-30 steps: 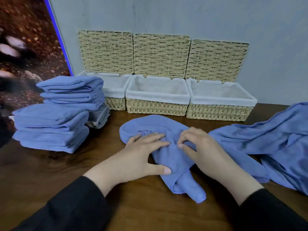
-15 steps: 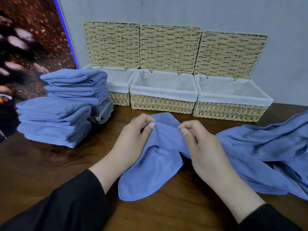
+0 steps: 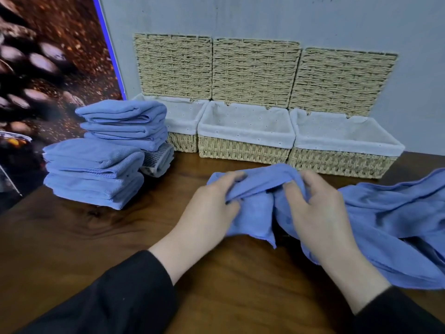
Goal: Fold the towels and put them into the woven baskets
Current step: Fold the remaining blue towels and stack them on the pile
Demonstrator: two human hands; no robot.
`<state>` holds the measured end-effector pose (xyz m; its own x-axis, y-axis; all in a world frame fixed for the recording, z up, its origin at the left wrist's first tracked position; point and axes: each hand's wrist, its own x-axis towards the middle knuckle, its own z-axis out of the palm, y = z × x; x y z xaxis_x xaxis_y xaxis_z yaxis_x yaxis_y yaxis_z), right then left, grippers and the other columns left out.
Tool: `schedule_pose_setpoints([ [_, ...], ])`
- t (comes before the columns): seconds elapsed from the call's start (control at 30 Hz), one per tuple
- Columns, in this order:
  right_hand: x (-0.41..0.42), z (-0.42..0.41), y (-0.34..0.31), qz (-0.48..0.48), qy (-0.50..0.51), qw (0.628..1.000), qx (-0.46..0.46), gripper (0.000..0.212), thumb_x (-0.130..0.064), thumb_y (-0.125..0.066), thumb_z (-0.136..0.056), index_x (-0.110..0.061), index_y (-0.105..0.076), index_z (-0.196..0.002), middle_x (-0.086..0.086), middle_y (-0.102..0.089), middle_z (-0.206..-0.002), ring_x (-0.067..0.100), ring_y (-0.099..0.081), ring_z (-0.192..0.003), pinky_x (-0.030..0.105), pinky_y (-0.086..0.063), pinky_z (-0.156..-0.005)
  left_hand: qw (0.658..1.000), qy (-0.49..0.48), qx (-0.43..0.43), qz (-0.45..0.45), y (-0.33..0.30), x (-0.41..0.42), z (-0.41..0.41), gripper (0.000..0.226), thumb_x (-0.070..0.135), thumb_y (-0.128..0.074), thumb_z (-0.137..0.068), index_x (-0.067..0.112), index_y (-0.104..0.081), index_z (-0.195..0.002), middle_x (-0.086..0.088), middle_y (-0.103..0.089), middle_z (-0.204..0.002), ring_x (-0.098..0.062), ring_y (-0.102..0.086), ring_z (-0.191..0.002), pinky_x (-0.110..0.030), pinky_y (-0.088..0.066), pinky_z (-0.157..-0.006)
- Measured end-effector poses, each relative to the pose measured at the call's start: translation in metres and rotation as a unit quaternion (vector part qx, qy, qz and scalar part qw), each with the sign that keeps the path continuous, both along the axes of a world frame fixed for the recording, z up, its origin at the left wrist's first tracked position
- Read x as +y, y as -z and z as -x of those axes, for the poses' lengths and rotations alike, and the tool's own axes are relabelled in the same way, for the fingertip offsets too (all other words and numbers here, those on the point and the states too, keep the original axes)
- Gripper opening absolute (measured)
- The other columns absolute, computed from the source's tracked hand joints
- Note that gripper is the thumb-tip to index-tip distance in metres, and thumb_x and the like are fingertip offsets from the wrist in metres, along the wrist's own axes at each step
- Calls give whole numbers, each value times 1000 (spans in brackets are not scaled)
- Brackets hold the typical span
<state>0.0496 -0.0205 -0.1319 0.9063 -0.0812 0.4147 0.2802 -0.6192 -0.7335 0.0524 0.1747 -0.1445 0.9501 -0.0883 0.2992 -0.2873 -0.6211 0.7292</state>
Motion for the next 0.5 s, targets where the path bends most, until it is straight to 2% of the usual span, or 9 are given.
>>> schedule_pose_setpoints([
  [0.1,-10,3,-8,-43,22,999,20,38,-31,-54,-99,-16,-39,-68,-5,-38,-53,15,-31,-50,30,-27,-47,992,-74,-58,81,-4,26,-11,36,-1,-56,-83,26,-71,-102,8,-74,-89,-10,-67,-83,-34,-56,-78],
  [0.17,-19,0,-6,30,24,997,61,35,-32,-59,-98,-21,-44,-68,-9,-43,-51,12,-35,-48,31,-29,-49,974,-87,-28,207,-9,38,-15,24,1,-56,-86,19,-71,-91,1,-73,-82,-15,-63,-72,-35,-58,-66],
  [0.2,-22,-2,-5,77,22,994,73,24,-32,-63,-97,-26,-52,-76,-13,-50,-56,9,-44,-53,34,-35,-53,958,-78,-6,277,-13,39,-14,20,1,-56,-88,15,-70,-91,-4,-71,-81,-17,-61,-71,-32,-56,-61],
  [0.23,-21,-1,-6,123,22,989,78,8,-33,-66,-94,-30,-59,-90,-16,-59,-70,11,-56,-69,35,-43,-61,939,-65,14,336,-15,38,-13,15,3,-58,-88,13,-69,-91,-7,-70,-82,-18,-60,-74,-32,-53,-62],
  [0.27,-18,2,-7,168,18,984,64,21,-33,-70,-91,-33,-60,-110,-18,-63,-95,13,-61,-94,35,-48,-77,924,-47,26,378,-17,37,-12,11,7,-61,-88,15,-69,-91,-9,-69,-85,-20,-60,-78,-35,-50,-66],
  [0.3,-13,5,-8,203,-10,978,39,46,-36,-73,-87,-36,-54,-129,-19,-58,-118,13,-55,-118,36,-45,-94,917,-33,32,397,-18,34,-11,10,11,-63,-85,18,-68,-90,-9,-70,-88,-20,-61,-81,-36,-48,-70],
  [0.37,3,11,-12,216,-84,973,0,78,-46,-78,-81,-45,-36,-147,-35,-37,-140,1,-34,-138,35,-30,-112,921,-6,25,389,-21,25,-5,16,9,-65,-81,22,-66,-90,-4,-70,-88,-14,-61,-80,-32,-48,-70],
  [0.43,26,19,-14,187,-131,973,12,83,-51,-79,-79,-51,-31,-148,-43,-35,-137,-4,-35,-135,30,-29,-111,930,35,41,363,-23,13,3,23,8,-65,-77,27,-66,-91,-2,-70,-86,-12,-61,-76,-27,-50,-64],
  [0.5,40,20,-9,146,-144,979,3,52,-42,-76,-85,-47,-51,-130,-30,-60,-113,-2,-55,-112,19,-41,-95,919,76,60,383,-25,5,9,30,5,-67,-80,29,-64,-97,-2,-71,-86,-12,-64,-74,-27,-53,-61],
])
